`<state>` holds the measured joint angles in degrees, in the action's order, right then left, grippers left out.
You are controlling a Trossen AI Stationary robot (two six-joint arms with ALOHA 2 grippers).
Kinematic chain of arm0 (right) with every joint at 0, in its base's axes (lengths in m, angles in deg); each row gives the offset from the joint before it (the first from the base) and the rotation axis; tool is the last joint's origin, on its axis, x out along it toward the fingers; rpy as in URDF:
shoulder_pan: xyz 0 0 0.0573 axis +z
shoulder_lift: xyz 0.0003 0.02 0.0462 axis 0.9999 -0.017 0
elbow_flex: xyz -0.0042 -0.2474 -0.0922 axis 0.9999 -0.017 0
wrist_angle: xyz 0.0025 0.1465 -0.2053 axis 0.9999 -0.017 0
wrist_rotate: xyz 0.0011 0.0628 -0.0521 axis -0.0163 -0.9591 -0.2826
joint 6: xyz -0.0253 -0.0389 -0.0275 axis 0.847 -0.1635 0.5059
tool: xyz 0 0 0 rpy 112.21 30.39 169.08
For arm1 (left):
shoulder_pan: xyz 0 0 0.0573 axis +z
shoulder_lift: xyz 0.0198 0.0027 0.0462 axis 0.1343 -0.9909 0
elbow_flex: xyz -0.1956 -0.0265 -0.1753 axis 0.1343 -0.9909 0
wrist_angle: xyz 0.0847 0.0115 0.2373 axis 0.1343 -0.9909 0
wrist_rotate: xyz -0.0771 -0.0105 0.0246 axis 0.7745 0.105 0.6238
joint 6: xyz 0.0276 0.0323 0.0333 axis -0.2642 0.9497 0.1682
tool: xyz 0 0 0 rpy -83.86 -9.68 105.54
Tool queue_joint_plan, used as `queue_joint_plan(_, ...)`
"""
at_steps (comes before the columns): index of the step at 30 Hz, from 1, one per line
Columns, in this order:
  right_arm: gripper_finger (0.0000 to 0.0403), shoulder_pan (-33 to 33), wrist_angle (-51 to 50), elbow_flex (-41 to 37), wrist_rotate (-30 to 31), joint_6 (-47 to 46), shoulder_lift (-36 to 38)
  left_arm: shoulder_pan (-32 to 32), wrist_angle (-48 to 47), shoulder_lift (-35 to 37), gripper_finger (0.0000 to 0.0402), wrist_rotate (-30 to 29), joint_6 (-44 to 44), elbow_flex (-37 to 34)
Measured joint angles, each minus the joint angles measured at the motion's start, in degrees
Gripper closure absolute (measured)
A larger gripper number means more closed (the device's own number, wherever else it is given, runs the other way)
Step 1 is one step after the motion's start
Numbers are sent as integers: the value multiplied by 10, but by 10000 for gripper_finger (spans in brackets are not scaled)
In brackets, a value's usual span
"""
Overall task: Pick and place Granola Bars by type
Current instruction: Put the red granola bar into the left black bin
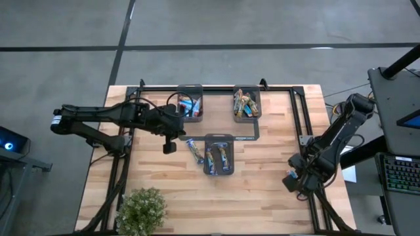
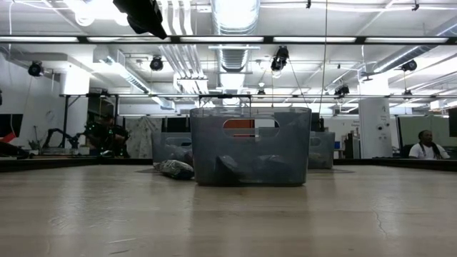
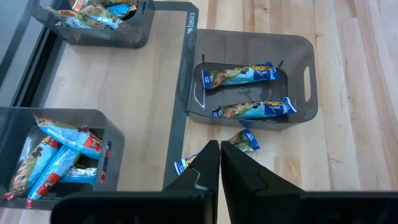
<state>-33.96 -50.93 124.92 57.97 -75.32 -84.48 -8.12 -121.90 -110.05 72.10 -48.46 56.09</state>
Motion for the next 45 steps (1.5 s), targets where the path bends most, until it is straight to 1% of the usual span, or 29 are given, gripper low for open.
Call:
queue_joint_plan(15, 117, 0, 10, -3, 4, -20, -44, 0, 0, 0, 402, 0, 1, 0)
queue_joint_plan(28, 117, 0, 58, -45, 4, -32, -49, 0, 0, 0, 402, 0, 1, 0)
queue_joint_plan(36, 117, 0, 68, -48, 4, -29, -52, 0, 0, 0, 402, 0, 5, 0)
queue_joint_plan(45, 117, 0, 105, -50, 0, -21, -101, 0, 0, 0, 402, -20, 14, 0)
